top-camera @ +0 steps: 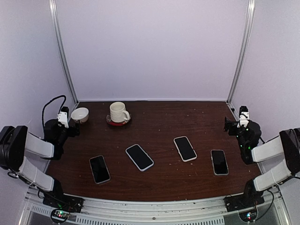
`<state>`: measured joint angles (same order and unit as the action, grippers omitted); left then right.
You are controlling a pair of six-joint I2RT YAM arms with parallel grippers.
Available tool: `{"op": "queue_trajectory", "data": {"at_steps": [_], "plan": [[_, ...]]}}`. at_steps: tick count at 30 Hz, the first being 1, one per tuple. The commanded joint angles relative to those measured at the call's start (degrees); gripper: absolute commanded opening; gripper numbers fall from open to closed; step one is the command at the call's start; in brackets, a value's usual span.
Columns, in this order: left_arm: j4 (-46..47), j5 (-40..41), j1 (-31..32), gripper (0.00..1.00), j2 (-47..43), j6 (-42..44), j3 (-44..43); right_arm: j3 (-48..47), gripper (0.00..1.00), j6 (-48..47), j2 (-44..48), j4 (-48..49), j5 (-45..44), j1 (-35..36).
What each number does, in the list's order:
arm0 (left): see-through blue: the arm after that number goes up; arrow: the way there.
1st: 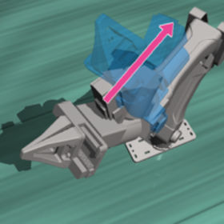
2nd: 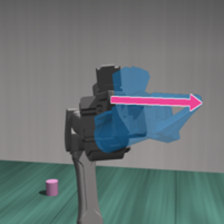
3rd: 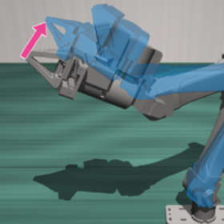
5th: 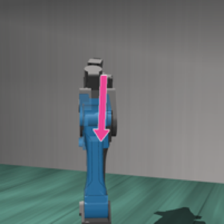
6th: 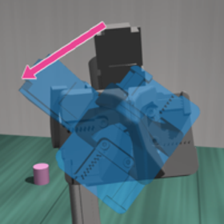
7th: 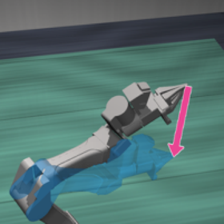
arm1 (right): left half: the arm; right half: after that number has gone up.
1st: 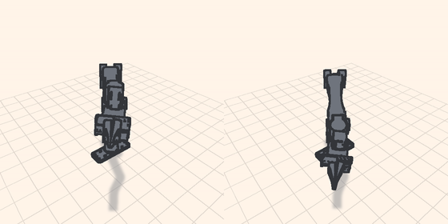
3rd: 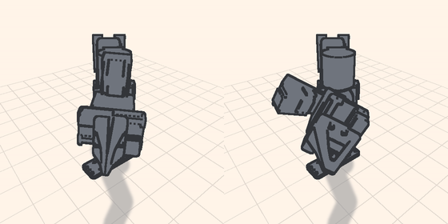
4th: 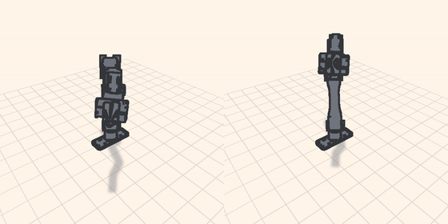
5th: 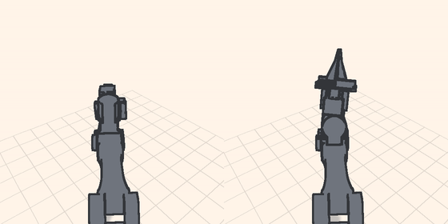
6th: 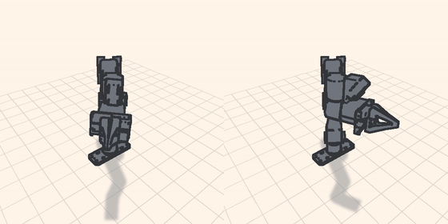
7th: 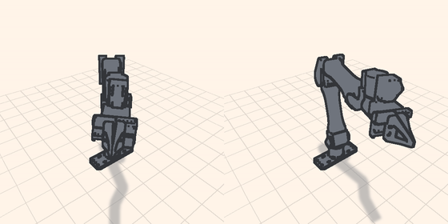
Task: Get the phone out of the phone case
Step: Pick up the phone with the phone case at the corner of the board.
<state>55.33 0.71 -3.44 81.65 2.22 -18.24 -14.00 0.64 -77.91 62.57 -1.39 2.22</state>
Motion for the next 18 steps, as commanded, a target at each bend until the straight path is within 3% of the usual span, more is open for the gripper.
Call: {"op": "queue_trajectory", "data": {"at_steps": [1,14,18], "plan": [[1.80,0.46,-0.55,0.97,0.30,-0.46,-1.11,-1.03,1.00,0.29,-0.14,0.36,0.32,-0.25],[1.95,0.52,-0.60,0.98,0.12,-0.42,-1.07,-1.10,1.00,0.32,1.52,-1.01,-1.21,0.09],[-10.72,0.87,-0.51,0.92,-5.40,-0.59,-4.98,-3.56,1.00,0.15,7.82,-10.23,-5.92,1.45]]}}
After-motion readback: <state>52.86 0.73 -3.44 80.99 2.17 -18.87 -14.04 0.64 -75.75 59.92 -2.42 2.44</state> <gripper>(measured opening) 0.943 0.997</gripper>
